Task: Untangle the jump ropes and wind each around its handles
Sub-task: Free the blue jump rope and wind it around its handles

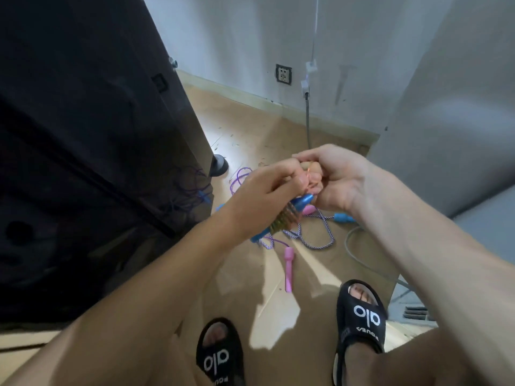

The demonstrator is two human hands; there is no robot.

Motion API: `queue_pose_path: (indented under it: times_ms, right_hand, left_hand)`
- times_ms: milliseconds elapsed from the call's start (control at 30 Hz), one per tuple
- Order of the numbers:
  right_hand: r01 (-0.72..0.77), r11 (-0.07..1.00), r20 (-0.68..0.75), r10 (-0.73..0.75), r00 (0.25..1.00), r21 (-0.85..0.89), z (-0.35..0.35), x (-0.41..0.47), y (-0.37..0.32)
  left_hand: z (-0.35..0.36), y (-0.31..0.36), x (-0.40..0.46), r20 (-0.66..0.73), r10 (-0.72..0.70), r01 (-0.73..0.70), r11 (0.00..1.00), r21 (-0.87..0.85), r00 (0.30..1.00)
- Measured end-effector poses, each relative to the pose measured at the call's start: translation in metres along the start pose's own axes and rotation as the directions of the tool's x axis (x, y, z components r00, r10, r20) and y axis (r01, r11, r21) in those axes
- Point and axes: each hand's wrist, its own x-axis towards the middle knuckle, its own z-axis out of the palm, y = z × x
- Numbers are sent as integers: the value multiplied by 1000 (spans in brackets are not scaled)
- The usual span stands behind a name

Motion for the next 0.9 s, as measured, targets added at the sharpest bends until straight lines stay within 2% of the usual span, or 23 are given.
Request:
queue_pose_path:
  times_ms: [67, 167, 233, 267, 333, 433, 533, 600, 700, 767, 900]
  right_hand:
    - [-51, 999, -22, 51, 998, -8, -1, 17, 0]
    - [56, 998, -129, -54, 990, 10, -6, 43, -2]
    - [203, 971, -248, -229, 941, -126, -7, 52, -10]
    - [248, 950, -264, -292, 919, -187, -5, 54, -17]
    - [269, 892, -238, -369, 898, -363, 5, 49, -38]
    - [288, 702, -112, -464, 879, -652, 27, 28, -84]
    - [327, 485, 12, -545, 838, -811, 60, -7, -152]
    - [354, 420, 53, -579, 814, -836, 85, -36, -206]
    - [409, 426, 57, -633, 772, -807, 128, -87, -289]
    - [390, 429, 36, -633, 773, -815, 154, -121, -344]
    - [368, 516, -31, -611, 791, -774, 194, -178, -440]
  left_hand:
    - [-2, -13, 11, -24, -33, 33, 999, 8, 999]
    - [-11, -32, 35, -26, -81, 84, 992, 95, 996]
    - [-23, -37, 55, -16, -109, 109, 970, 218, 994]
    - [-31, -35, 64, -18, -133, 133, 957, 258, 991]
    - [-48, -22, 82, -37, -146, 150, 942, 301, 989]
    - [-69, 16, 106, -44, -171, 176, 928, 329, 984]
    - [-89, 84, 131, -90, -230, 246, 928, 280, 969]
    - [-105, 143, 149, -107, -201, 220, 954, 207, 974]
    - [-135, 246, 172, -110, -155, 174, 965, 198, 982]
    - [-156, 317, 186, -61, -124, 135, 964, 228, 990]
    - [-185, 435, 216, -37, -10, 26, 893, 450, 999]
